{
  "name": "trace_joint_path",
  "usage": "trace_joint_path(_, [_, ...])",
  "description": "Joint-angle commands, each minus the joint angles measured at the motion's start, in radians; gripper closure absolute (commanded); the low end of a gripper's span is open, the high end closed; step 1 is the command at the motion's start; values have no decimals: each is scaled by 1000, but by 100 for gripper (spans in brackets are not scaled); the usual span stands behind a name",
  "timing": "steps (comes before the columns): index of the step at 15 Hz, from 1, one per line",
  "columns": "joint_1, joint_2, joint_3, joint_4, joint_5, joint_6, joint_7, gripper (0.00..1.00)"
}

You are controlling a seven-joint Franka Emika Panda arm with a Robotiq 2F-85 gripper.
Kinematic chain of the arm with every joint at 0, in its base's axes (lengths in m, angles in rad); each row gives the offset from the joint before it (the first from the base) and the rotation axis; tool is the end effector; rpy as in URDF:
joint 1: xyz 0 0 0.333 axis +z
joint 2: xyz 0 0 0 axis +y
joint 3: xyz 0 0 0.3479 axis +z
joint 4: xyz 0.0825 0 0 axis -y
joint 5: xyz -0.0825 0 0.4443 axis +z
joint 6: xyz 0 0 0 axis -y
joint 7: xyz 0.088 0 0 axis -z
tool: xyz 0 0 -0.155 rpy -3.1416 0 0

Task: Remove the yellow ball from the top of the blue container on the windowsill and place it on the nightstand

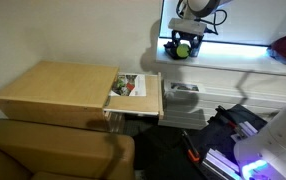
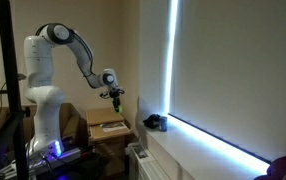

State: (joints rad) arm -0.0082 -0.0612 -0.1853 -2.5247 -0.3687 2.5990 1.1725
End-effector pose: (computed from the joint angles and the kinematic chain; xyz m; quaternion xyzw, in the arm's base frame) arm 0.5026 -0.0991 0.2490 0.8559 -0.5030 0.1058 0.0563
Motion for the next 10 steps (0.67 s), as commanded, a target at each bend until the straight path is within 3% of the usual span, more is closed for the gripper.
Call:
trace_joint_path(1, [-49,-11,46,-6,6,0,-8,33])
trace_joint_path(2, [-51,-14,45,-9,5,0,-9,58])
trace_joint_path(4, [-6,18,92,-21,68,24,-88,58])
trace_joint_path(6, [49,18,179,-25,86,28,-79,58])
trace_joint_path(10, [158,74,333,91,87,44,-52,58])
